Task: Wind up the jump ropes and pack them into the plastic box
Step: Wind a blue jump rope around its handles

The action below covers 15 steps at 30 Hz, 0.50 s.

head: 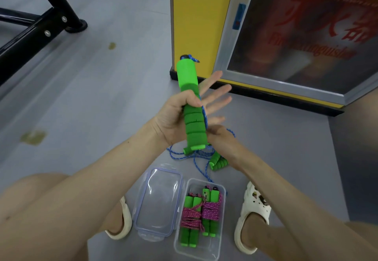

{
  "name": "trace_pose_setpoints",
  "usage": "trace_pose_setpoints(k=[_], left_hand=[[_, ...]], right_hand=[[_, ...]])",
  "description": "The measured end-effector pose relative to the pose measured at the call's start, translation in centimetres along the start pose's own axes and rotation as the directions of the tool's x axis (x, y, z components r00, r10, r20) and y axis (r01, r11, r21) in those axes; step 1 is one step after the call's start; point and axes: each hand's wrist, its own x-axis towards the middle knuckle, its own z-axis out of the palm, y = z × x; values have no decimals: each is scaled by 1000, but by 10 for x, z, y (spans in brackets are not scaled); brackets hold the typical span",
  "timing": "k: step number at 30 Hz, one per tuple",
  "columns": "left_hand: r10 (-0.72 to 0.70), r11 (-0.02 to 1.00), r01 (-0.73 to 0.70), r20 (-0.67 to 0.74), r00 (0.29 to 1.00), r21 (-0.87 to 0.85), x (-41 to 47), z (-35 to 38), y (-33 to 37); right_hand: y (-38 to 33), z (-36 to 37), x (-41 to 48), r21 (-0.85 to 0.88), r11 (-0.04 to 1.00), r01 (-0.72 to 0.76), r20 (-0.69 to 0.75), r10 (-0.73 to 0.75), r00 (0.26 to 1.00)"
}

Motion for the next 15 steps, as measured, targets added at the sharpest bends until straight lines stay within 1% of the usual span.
trace_pose_setpoints(k=[1, 2, 3, 4, 5, 6, 7, 8, 9, 10, 11, 12, 13, 15], left_hand=[[33, 997, -25, -107, 994, 77, 0, 0, 4], [58, 988, -23, -228, 972, 155, 1, 0, 7], [91, 973, -17, -316, 944, 232, 1, 1, 8], [129, 941, 3, -369, 921, 338, 1, 0, 7], [178, 872, 40, -392, 903, 487, 1, 1, 8], [255, 754, 81, -404, 878, 652, 1, 0, 6], [358, 586, 115, -384, 851, 802, 0, -3, 5], [459, 374, 154, -327, 826, 914, -1, -8, 6], [517, 160, 185, -242, 821, 970, -3, -12, 8], [543, -7, 195, -160, 825, 981, -4, -16, 10], [547, -114, 209, -115, 829, 971, -5, -20, 15], [530, -174, 242, -116, 840, 955, -6, -24, 19], [504, -211, 297, -157, 850, 931, -8, -28, 22], [410, -230, 388, -273, 870, 892, -10, -34, 22]], right_hand=[[-13, 0, 0, 63, 998, -26, 10, 25, 1000], [-6, 1, 4, 58, 997, -55, 0, 55, 998], [-7, 2, 5, 90, 991, -98, -28, 101, 995], [-3, 2, 8, 5, 997, -79, -81, 79, 994], [2, 2, 7, -32, 999, -44, -130, 40, 991], [-2, 3, 5, -64, 997, -37, -115, 29, 993], [-6, 3, 4, -103, 992, -71, -97, 61, 993], [-5, 2, 7, -136, 987, -86, -101, 73, 992], [-3, 1, 9, -172, 979, -105, -92, 91, 992], [-1, -2, 9, -190, 974, -125, -86, 110, 990], [-2, -6, 10, -174, 974, -145, -88, 131, 987], [-3, -12, 10, -115, 983, -142, -83, 133, 988], [-6, -18, 10, 5, 992, -129, -79, 129, 988], [-15, -30, 10, 307, 948, -88, -108, 126, 986]])
